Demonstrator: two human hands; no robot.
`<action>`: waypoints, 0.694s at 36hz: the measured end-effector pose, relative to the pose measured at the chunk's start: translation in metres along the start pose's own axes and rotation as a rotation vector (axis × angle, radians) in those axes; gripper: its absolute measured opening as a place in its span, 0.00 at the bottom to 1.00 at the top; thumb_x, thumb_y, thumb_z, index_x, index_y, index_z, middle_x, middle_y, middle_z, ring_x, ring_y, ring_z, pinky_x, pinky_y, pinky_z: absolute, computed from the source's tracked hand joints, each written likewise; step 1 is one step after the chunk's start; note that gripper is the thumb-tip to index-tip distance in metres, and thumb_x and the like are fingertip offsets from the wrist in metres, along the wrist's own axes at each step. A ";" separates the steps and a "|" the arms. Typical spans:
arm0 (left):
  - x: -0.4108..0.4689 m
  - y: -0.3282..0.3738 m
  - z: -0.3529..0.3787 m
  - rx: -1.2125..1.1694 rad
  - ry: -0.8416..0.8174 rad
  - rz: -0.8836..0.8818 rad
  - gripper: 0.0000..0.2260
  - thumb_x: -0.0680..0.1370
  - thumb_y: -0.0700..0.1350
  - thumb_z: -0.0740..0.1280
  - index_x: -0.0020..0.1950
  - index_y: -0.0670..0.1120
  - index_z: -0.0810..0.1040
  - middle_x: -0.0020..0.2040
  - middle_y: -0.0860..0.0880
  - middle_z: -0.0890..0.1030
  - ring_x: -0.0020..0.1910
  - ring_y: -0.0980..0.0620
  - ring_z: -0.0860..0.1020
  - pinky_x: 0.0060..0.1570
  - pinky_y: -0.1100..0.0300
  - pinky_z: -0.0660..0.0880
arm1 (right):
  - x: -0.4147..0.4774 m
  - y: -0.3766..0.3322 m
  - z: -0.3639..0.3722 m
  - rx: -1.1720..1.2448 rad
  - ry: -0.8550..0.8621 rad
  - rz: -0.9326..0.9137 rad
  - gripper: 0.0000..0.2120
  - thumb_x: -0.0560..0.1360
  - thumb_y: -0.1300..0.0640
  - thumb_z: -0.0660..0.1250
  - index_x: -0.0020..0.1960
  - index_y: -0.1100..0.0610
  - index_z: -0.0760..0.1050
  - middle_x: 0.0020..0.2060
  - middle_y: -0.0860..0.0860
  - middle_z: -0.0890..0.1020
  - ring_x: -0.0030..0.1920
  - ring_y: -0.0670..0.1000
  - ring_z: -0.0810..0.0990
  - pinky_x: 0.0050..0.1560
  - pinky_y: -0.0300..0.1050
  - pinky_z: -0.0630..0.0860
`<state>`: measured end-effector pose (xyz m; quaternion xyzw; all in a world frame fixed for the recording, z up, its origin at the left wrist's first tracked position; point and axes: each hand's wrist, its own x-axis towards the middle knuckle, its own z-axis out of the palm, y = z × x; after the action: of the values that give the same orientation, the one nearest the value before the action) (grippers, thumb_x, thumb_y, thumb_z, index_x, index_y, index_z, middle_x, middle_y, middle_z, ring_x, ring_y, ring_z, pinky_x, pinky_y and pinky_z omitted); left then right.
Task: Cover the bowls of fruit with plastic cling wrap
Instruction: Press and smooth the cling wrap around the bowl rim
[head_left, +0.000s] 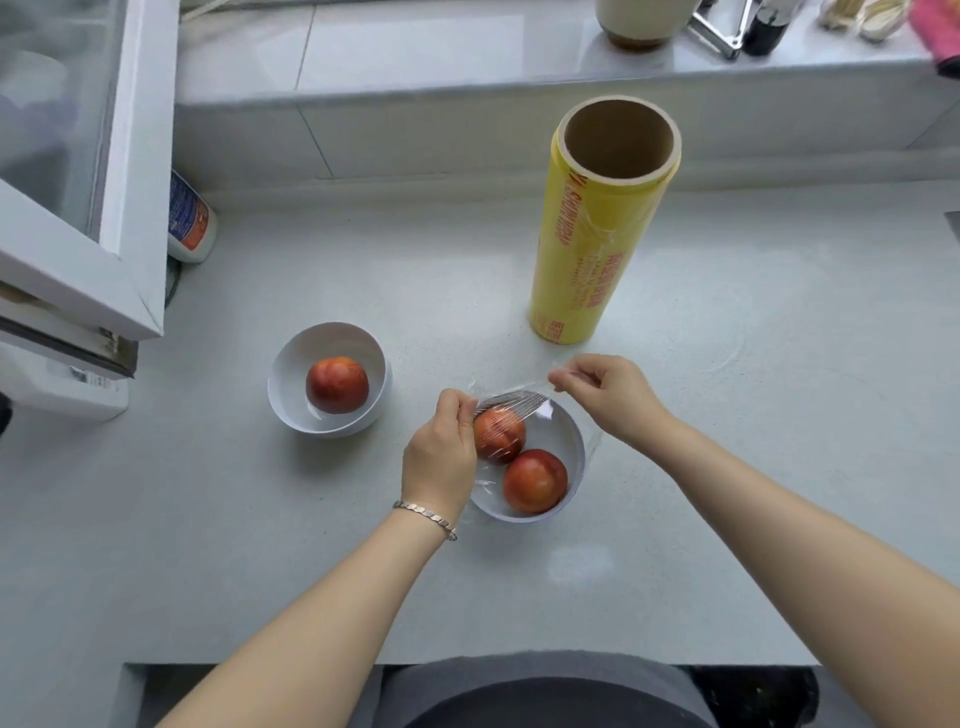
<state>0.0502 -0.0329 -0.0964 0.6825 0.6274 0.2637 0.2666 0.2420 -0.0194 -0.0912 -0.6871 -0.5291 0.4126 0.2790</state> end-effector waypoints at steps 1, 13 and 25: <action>0.001 -0.002 0.001 0.012 -0.003 0.013 0.11 0.81 0.44 0.58 0.50 0.36 0.73 0.35 0.35 0.78 0.35 0.33 0.74 0.33 0.55 0.59 | -0.001 0.003 0.001 0.003 0.021 -0.003 0.13 0.74 0.54 0.67 0.39 0.64 0.78 0.26 0.53 0.74 0.28 0.41 0.70 0.34 0.34 0.67; 0.028 -0.008 0.015 -0.172 0.011 -0.151 0.09 0.82 0.43 0.53 0.45 0.42 0.68 0.44 0.43 0.79 0.43 0.44 0.76 0.39 0.58 0.64 | 0.020 -0.002 0.022 -0.271 0.019 -0.078 0.14 0.79 0.49 0.57 0.49 0.59 0.73 0.45 0.57 0.82 0.47 0.61 0.78 0.44 0.51 0.72; 0.038 0.003 0.040 -0.443 0.239 -0.501 0.14 0.83 0.45 0.50 0.36 0.50 0.60 0.33 0.49 0.80 0.32 0.55 0.77 0.35 0.72 0.69 | 0.031 0.000 0.036 -0.322 0.142 -0.087 0.15 0.79 0.49 0.57 0.46 0.61 0.73 0.41 0.59 0.82 0.44 0.61 0.78 0.41 0.51 0.72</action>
<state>0.0826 0.0036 -0.1221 0.3975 0.7296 0.3978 0.3891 0.2140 0.0082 -0.1176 -0.7267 -0.5966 0.2604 0.2197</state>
